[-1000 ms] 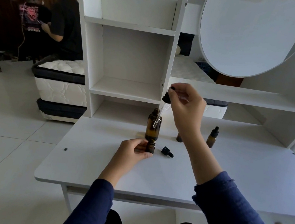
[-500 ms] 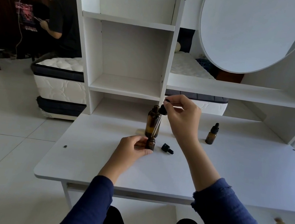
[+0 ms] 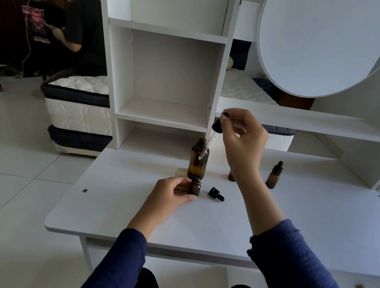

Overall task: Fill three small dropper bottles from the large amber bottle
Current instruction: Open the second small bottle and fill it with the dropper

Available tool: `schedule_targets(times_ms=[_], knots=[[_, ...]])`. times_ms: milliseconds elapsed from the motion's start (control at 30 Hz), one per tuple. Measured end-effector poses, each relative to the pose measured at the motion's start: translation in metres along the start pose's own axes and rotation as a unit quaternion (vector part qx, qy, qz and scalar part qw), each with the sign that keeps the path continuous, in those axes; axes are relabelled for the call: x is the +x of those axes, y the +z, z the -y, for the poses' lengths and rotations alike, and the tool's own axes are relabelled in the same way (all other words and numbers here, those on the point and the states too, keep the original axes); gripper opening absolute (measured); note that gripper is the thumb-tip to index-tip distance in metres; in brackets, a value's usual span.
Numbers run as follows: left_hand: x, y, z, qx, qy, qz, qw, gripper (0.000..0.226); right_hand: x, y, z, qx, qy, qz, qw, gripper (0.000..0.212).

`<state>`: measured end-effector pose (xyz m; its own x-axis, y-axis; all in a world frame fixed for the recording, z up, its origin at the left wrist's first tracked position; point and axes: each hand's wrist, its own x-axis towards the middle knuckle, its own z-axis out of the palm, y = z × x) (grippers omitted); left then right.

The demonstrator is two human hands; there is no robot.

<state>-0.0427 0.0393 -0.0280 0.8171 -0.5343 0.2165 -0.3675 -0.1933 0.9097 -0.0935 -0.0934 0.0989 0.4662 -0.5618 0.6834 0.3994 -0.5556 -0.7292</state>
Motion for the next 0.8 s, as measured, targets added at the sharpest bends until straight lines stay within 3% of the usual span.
schedule_targets(times_ms=[133, 333, 600, 800], knots=[[0.0, 0.0, 0.0, -0.003, -0.001, 0.0, 1.0, 0.032, 0.013, 0.002, 0.002, 0.017, -0.021, -0.045, 0.999, 0.008], [0.001, 0.0, 0.002, -0.011, -0.002, -0.001, 1.0, 0.033, 0.023, 0.006, -0.002, 0.01, -0.028, -0.034, 0.999, 0.009], [0.0, 0.0, 0.001, -0.007, 0.002, 0.002, 1.0, 0.03, 0.025, 0.017, -0.016, -0.005, -0.011, 0.001, 1.0, 0.01], [-0.001, 0.0, -0.001, -0.011, 0.0, 0.002, 1.0, 0.03, 0.023, 0.025, -0.031, -0.086, 0.005, 0.09, 0.992, 0.012]])
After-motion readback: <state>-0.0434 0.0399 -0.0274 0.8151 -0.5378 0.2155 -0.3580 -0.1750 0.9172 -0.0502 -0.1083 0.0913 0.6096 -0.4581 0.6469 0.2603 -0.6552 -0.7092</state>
